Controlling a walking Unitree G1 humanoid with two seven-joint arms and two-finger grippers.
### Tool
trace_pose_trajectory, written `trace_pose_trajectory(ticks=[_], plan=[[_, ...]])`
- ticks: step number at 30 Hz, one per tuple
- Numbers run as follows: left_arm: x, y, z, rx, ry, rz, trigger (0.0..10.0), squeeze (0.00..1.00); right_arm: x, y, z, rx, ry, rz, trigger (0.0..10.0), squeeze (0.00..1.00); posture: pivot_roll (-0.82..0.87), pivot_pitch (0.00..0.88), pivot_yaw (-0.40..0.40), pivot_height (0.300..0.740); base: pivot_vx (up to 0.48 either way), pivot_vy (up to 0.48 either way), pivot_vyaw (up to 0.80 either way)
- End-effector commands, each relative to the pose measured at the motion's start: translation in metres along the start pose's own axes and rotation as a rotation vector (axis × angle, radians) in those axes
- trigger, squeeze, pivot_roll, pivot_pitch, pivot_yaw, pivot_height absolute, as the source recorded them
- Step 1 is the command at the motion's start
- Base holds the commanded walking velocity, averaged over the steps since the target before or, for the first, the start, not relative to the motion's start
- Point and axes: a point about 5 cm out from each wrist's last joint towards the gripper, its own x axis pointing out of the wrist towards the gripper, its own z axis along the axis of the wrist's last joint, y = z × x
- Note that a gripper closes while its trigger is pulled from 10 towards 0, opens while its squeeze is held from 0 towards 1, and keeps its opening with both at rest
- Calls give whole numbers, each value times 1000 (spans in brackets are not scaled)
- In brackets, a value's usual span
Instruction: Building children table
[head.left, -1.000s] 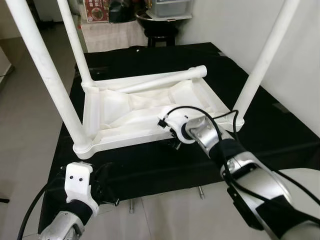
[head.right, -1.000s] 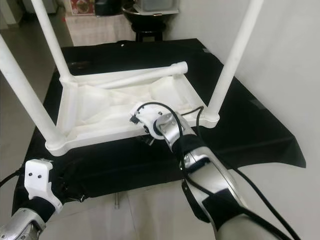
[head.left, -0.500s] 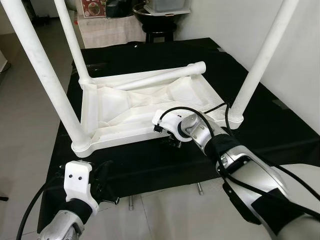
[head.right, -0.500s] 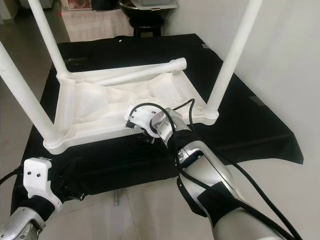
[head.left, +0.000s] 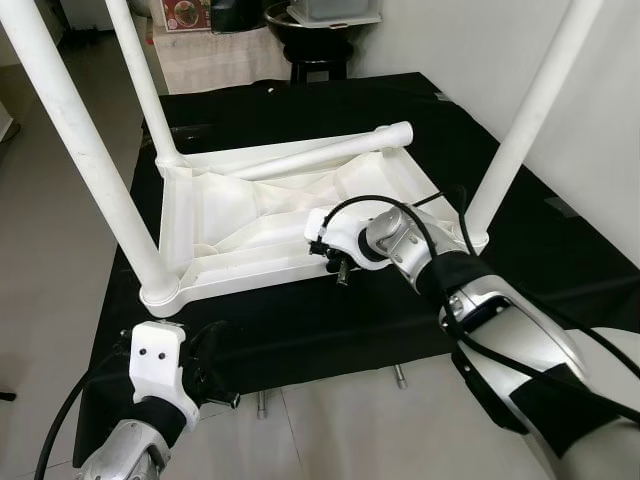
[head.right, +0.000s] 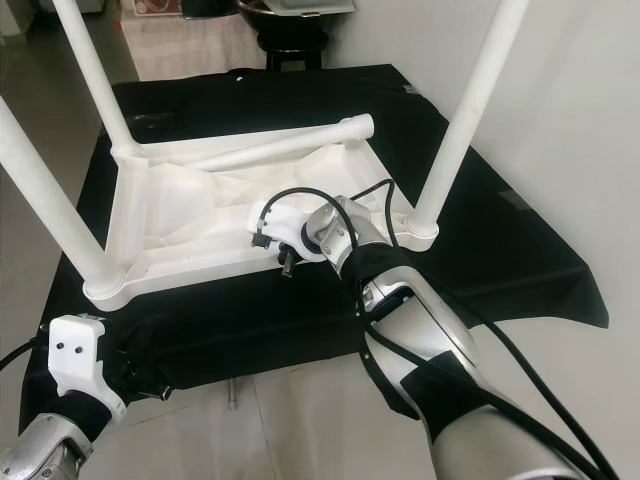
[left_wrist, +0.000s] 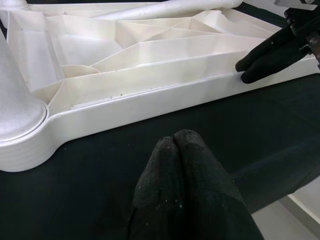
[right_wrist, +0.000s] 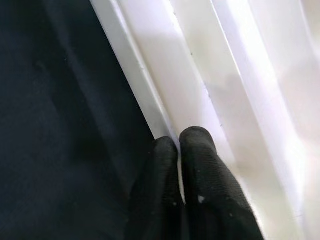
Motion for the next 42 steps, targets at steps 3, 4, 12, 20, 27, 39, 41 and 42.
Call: trace_pose_trajectory(ticks=[3, 4, 12, 20, 27, 39, 41, 42], plan=[[-1, -1, 1, -7, 2, 4, 10000, 0, 17, 22, -16, -20, 57, 113, 1020, 0, -1, 112, -56, 740, 0, 0, 0], [-1, -1, 1, -7, 2, 4, 10000, 0, 18, 22, -16, -51, 57, 88, 10000, 0, -1, 111, -56, 740, 0, 0, 0], [-1, -2, 1, -8, 0, 6, 10000, 0, 19, 19, -9, -38, 32, 38, 10000, 1000, 4, 116, -58, 740, 0, 0, 0], [-2, -2, 2, -9, 0, 8, 10000, 0, 19, 19, 3, -39, 28, 64, 10000, 0, 5, 119, -60, 740, 0, 0, 0], [-2, -3, 2, -11, -1, 8, 10000, 0, 21, 19, 19, -142, 0, 26, 10000, 0, 7, 124, -66, 740, 0, 0, 0], [-5, -6, 3, -16, -2, 13, 10000, 0, 24, 22, 49, -129, -107, -9, 10000, 0, 21, 154, -80, 740, 0, 0, 0], [-5, -7, 4, -16, -1, 12, 10000, 0, 24, 22, 47, -133, -78, 6, 10000, 0, 21, 156, -80, 740, 0, 0, 0], [-6, -8, 4, -17, -1, 11, 10000, 0, 25, 22, 44, -144, -54, 17, 10000, 0, 22, 160, -83, 740, 0, 0, 0]])
